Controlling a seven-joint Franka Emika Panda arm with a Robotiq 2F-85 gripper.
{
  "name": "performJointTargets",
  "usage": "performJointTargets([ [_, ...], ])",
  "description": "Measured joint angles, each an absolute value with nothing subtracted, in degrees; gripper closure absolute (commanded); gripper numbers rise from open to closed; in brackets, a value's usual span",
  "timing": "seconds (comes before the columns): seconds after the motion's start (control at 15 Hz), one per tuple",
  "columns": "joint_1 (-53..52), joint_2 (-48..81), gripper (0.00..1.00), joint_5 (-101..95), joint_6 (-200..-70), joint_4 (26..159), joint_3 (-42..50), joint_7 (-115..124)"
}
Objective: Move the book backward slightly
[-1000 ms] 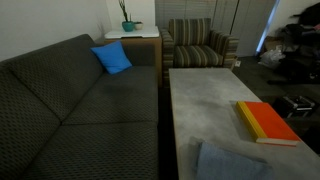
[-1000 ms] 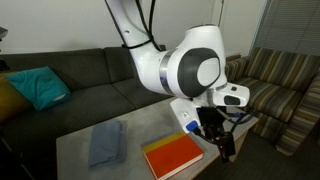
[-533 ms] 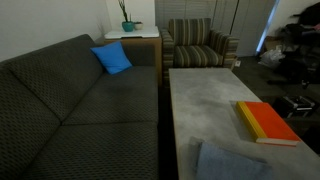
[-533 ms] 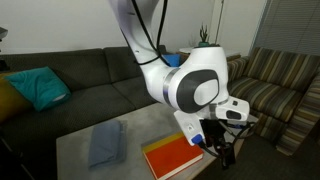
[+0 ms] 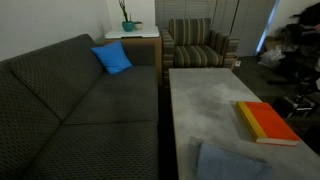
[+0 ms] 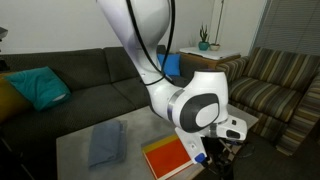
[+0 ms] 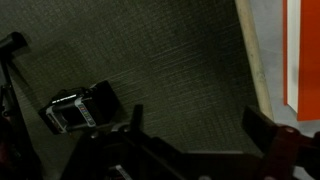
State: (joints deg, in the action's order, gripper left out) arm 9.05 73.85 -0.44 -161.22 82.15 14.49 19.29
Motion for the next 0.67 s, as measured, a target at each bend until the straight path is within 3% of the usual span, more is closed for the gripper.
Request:
performJointTargets([
  [0.67, 9.88, 84.09, 0.0, -0.14, -158.23, 70.96, 13.37, 17.53],
])
